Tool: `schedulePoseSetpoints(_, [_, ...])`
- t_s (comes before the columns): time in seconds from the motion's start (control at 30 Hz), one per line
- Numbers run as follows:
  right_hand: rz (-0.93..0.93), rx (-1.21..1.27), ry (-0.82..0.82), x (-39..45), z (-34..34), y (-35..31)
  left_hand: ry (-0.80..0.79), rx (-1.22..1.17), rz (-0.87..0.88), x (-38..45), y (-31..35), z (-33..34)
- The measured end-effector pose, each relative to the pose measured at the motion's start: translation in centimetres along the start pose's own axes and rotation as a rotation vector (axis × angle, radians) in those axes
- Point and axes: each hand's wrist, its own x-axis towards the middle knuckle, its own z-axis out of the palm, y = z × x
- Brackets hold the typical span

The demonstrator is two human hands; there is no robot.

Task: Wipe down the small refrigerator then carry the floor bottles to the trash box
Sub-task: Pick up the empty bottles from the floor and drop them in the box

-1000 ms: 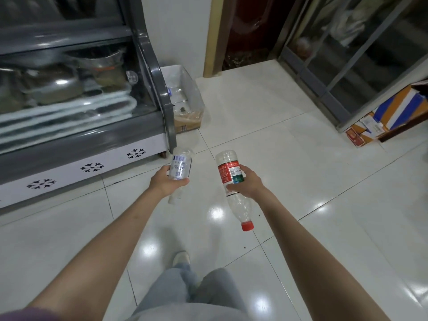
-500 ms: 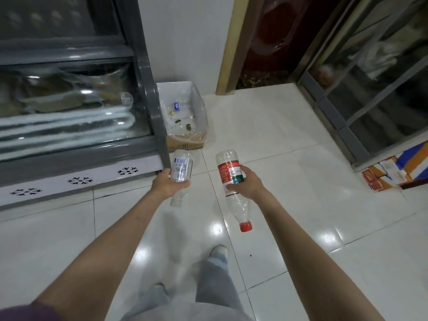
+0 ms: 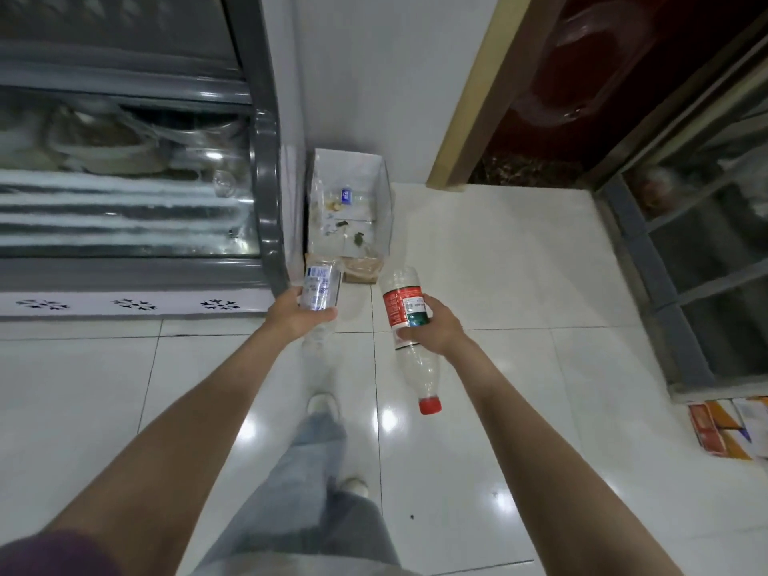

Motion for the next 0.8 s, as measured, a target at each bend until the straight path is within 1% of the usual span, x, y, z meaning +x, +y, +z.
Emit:
schedulePoseSetpoints(0.13, [-0.005,0.011,-0.012,3.7,-1.9,-2.0,0.011,0.018,-0.007,3.7,2.4,-0.2])
schedulePoseSetpoints(0.23, [-0.002,0.001,-0.022,6.5,-3.3,-3.6,0.009,-0.029,-0.03,6.1,4.9,-0.5])
schedulePoseSetpoints(0.4, [-0.003,0.03,0.01,11.2,-5.5,-6.8,0.001,0.037,-0.04,10.4,8.2,-1.2])
schedulePoseSetpoints(0.5, [0.009,0.039,-0.005,13.9,-6.2,-8.4,0.009,0.051,-0.055,12.9,10.2,-1.0])
schedulePoseSetpoints(0.6, [0.011,0.035,-0.017,16.8,-7.0,-9.7,-0.014,0.027,-0.029,14.5,12.5,-1.4])
schedulePoseSetpoints(0.7, [0.002,0.021,-0.041,19.8,-8.0,-11.0,-0.043,0.002,-0.053,17.4,13.6,-1.3])
schedulePoseSetpoints(0.8, [-0.011,-0.001,-0.091,23.0,-9.5,-12.6,-0.058,0.072,-0.007,19.3,15.7,-0.9])
